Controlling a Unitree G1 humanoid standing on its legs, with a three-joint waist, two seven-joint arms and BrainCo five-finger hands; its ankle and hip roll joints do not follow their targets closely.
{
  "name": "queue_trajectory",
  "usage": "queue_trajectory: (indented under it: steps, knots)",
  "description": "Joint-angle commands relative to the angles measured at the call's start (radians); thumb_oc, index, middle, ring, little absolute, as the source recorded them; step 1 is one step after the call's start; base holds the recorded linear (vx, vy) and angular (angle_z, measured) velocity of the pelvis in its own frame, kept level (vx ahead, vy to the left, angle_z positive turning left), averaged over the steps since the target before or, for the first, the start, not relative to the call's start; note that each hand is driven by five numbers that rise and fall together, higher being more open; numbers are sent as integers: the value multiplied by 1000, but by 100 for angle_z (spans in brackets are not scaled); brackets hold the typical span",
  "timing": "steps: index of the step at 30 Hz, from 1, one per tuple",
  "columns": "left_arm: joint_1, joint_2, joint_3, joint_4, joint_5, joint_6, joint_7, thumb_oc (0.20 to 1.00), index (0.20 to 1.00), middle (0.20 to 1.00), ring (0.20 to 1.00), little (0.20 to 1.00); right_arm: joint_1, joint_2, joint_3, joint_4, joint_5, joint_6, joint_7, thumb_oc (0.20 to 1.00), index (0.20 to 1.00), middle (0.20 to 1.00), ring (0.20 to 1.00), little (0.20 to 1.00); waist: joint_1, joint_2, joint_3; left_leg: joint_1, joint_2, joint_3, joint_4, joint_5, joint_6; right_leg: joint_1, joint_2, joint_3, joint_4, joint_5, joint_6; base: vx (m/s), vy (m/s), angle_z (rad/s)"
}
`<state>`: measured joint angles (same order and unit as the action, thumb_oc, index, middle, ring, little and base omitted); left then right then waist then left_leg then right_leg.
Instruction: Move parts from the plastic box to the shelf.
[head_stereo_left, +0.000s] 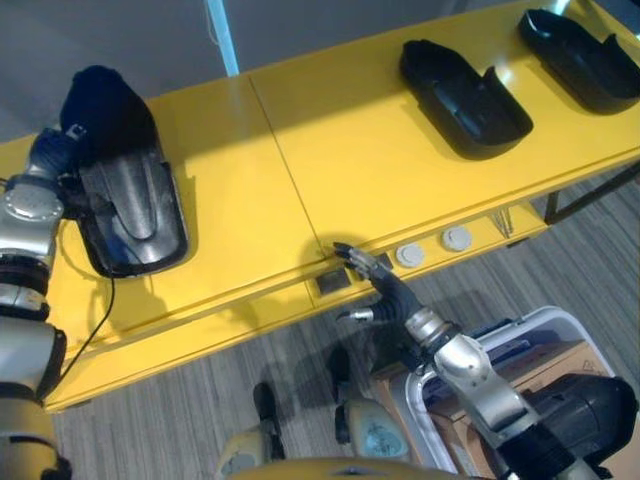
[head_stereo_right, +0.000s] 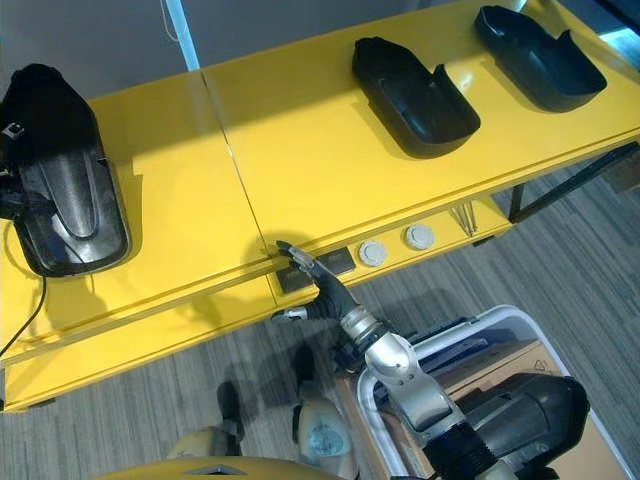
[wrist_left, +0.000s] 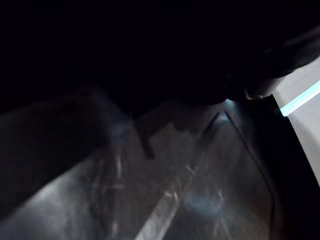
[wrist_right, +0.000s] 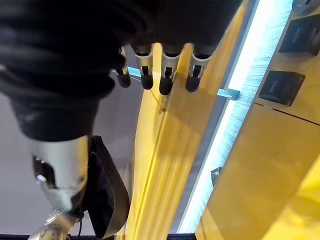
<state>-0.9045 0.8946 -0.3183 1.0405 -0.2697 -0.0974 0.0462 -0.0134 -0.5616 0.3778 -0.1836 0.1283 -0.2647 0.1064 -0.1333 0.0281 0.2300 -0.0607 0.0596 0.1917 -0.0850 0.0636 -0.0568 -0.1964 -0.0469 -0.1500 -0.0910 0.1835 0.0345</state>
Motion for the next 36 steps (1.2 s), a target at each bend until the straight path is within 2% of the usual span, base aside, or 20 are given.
queue_trajectory:
  steps: [1, 2, 3, 4, 5, 14, 18, 23, 25, 26, 28, 31, 33, 34, 36]
  knots:
    - [-110, -2, -25, 83, 43, -18, 58, 200, 200, 200, 200, 200, -30, 1, -7, -64, -10, -43, -6, 1000, 1000, 1000, 1000, 1000, 10, -20, 6, 18, 39, -58, -2, -66, -27, 104, -63, 7, 4, -165, 117, 0, 0, 0]
    - [-111, -6, -24, 93, 52, -15, 62, 200, 200, 200, 200, 200, -31, 1, -8, -63, -11, -43, -8, 1000, 1000, 1000, 1000, 1000, 10, -22, 7, 18, 39, -57, -2, -66, -27, 102, -63, 7, 4, -164, 118, 0, 0, 0]
    - [-115, -8, -23, 101, 58, -12, 70, 489, 489, 489, 489, 489, -32, 1, -8, -65, -11, -43, -10, 1000, 1000, 1000, 1000, 1000, 10, -24, 8, 17, 40, -56, -2, -66, -27, 101, -63, 7, 4, -164, 118, 0, 0, 0]
    - [-116, -9, -23, 101, 58, -12, 70, 564, 564, 564, 564, 564, -32, 1, -8, -65, -11, -42, -10, 1000, 1000, 1000, 1000, 1000, 10, -24, 8, 17, 40, -56, -2, -66, -27, 101, -63, 7, 4, -164, 118, 4, -8, -4]
    - [-123, -13, -16, 119, 72, -8, 91, 1000, 1000, 1000, 1000, 1000, -28, 1, -10, -67, -8, -44, -14, 1000, 1000, 1000, 1000, 1000, 8, -29, 8, 17, 42, -55, -2, -68, -27, 100, -62, 9, 4, -165, 117, 0, 0, 0]
    - [-122, -22, 2, 140, 99, 5, 124, 1000, 1000, 1000, 1000, 1000, 10, -9, -22, -81, -5, -44, -5, 1000, 1000, 1000, 1000, 1000, 12, -39, -8, 44, 48, -50, -2, -80, -28, 121, -57, 14, 4, -177, 114, 8, -2, 0]
    - [-117, -58, 44, 148, 45, 12, 148, 1000, 1000, 1000, 1000, 1000, 12, -7, -27, -83, -8, -39, -12, 1000, 1000, 1000, 1000, 1000, 12, -35, -28, 69, 49, -49, -2, -91, -27, 143, -56, 17, 4, -185, 113, 45, 0, 1]
    - [-112, -76, 75, 78, -48, -12, 148, 1000, 1000, 1000, 1000, 1000, -4, -2, -30, -72, -17, -27, -21, 1000, 1000, 1000, 1000, 1000, 19, -27, -50, 95, 47, -47, -2, -101, -26, 170, -57, 14, 4, -191, 114, 7, 0, -1]
    - [-81, -76, 144, -128, -228, -95, 220, 1000, 1000, 1000, 1000, 1000, -31, -11, -31, -68, -47, -19, -36, 1000, 1000, 1000, 1000, 1000, 31, -22, -67, 116, 44, -51, -2, -108, -25, 198, -58, 10, 4, -196, 113, 0, 0, 0]
    - [-60, -63, 164, -194, -221, -115, 252, 1000, 1000, 1000, 1000, 1000, -40, -17, -33, -66, -61, -16, -38, 1000, 1000, 1000, 1000, 1000, 36, -19, -77, 124, 42, -53, -2, -110, -24, 207, -59, 9, 4, -198, 111, 0, 0, 0]
    - [-11, -39, 197, -325, -196, -148, 314, 1000, 1000, 1000, 1000, 1000, -47, -18, -36, -63, -73, -15, -41, 1000, 1000, 1000, 1000, 1000, 43, -19, -98, 134, 41, -56, -2, -113, -23, 219, -61, 5, 4, -201, 109, 22, 4, 3]
    - [89, 6, 262, -495, -80, -169, 389, 1000, 1000, 1000, 1000, 1000, -51, -17, -38, -61, -75, -24, -30, 1000, 1000, 1000, 1000, 1000, 63, -23, -124, 151, 38, -61, -2, -118, -21, 239, -63, 1, 4, -206, 107, 2, -3, -1]
    - [167, -9, 319, -571, -55, -179, 412, 1000, 1000, 1000, 1000, 1000, -52, -18, -29, -63, -70, -26, -20, 1000, 1000, 1000, 1000, 1000, 64, -22, -137, 160, 38, -59, -2, -120, -21, 247, -64, 1, 4, -208, 107, 13, -3, -5]
    - [315, -47, 399, -728, 16, -207, 427, 1000, 1000, 1000, 1000, 1000, -55, -3, -38, -72, -56, -32, 1, 1000, 1000, 1000, 1000, 1000, 88, -33, -147, 172, 38, -57, -2, -126, -20, 260, -67, -4, 4, -213, 104, 0, 0, 0]
    - [515, -131, 498, -889, 87, -229, 435, 1000, 1000, 1000, 1000, 1000, -65, 14, -36, -81, -38, -37, 25, 1000, 1000, 1000, 1000, 1000, 99, -36, -160, 185, 36, -56, -2, -131, -17, 275, -69, -6, 4, -217, 102, -2, 0, -7]
